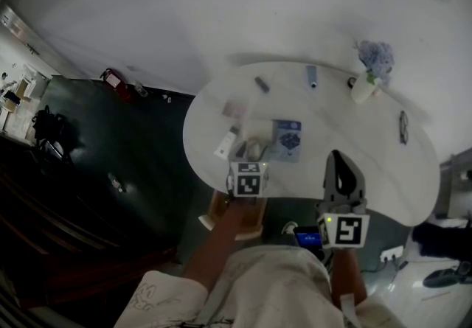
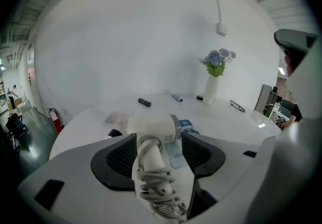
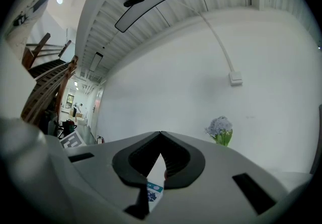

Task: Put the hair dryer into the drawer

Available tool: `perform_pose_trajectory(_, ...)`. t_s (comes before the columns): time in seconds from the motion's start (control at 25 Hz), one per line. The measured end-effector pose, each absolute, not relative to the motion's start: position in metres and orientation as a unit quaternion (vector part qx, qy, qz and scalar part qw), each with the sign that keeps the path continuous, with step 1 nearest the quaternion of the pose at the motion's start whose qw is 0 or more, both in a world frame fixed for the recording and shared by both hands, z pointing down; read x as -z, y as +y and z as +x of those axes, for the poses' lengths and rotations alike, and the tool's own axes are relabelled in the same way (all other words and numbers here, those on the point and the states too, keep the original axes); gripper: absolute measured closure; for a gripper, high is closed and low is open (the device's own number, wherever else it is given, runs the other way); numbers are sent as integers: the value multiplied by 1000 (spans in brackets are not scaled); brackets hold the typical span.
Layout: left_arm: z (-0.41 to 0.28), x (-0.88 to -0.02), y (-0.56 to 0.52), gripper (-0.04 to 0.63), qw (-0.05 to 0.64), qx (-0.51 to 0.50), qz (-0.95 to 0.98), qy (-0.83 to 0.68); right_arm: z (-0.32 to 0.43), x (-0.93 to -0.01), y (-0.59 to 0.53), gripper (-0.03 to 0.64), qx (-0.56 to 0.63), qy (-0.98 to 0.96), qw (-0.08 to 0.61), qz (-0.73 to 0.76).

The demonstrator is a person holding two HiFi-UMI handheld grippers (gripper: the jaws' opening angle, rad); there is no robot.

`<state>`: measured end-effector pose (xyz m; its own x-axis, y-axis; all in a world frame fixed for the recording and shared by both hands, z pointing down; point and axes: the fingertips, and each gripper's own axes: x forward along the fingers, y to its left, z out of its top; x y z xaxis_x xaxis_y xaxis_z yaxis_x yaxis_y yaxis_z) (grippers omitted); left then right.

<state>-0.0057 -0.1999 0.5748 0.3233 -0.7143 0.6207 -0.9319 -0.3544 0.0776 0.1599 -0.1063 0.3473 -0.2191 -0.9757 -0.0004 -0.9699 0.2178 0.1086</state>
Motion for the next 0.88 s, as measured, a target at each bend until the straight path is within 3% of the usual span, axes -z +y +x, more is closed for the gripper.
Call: perform_pose_trajectory(0.88, -14, -641, -227, 296, 324, -386, 716, -483, 162, -366, -109, 612, 24, -782, 49, 621)
